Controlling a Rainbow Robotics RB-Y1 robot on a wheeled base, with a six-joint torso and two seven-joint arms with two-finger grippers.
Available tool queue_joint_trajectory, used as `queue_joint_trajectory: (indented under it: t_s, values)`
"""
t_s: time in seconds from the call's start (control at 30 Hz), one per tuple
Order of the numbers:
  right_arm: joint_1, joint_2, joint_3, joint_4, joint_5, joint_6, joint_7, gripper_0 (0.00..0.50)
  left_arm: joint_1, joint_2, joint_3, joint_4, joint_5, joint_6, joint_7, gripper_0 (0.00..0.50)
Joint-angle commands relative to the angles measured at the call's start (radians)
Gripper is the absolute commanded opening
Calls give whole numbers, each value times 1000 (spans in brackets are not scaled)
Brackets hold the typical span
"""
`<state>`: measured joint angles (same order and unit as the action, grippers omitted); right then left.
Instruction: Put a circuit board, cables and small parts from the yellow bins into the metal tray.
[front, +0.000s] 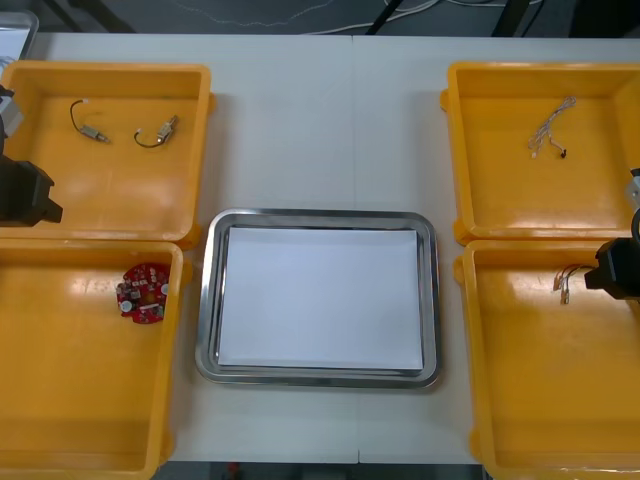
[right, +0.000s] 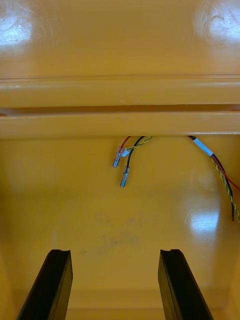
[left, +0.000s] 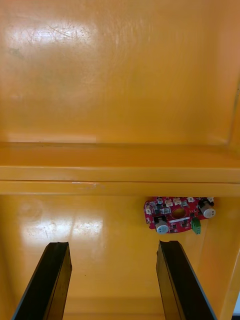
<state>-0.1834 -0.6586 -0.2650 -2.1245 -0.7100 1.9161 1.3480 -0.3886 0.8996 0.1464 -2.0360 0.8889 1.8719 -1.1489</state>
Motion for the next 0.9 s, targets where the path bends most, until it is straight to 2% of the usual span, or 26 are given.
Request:
queue_joint_trajectory:
  t_s: [0.03,0.9]
  values:
    - [13,8,-23,-34,-3,4,-7,500,14,39,30,-10,-8,-8,-66,500]
    - [13,8,-23,-34,-3,4,-7,500,14,39,30,-10,-8,-8,-66,500]
